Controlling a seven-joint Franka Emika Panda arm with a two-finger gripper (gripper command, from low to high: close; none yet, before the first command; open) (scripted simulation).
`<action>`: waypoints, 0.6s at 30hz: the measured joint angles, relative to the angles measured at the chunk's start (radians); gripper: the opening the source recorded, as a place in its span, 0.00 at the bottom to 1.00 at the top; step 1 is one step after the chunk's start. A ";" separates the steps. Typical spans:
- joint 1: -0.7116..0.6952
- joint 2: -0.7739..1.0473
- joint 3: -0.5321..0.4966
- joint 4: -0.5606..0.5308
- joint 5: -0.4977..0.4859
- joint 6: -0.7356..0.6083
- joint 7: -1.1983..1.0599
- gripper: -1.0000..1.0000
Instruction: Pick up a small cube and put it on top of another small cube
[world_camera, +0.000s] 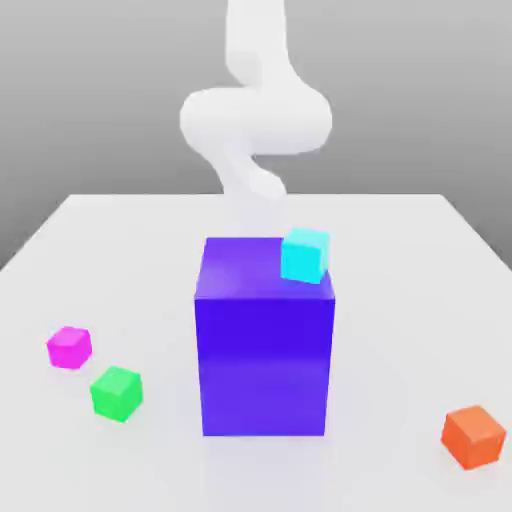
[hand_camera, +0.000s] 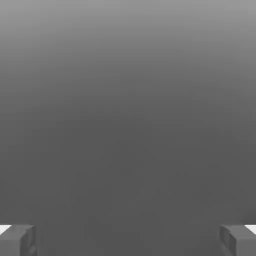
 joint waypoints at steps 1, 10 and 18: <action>-0.035 0.040 -0.009 -0.024 -0.002 0.026 0.043 0.50; -0.326 0.378 -0.099 -0.230 -0.016 0.251 0.402 0.50; -0.543 0.669 -0.232 -0.409 0.005 0.444 0.686 0.50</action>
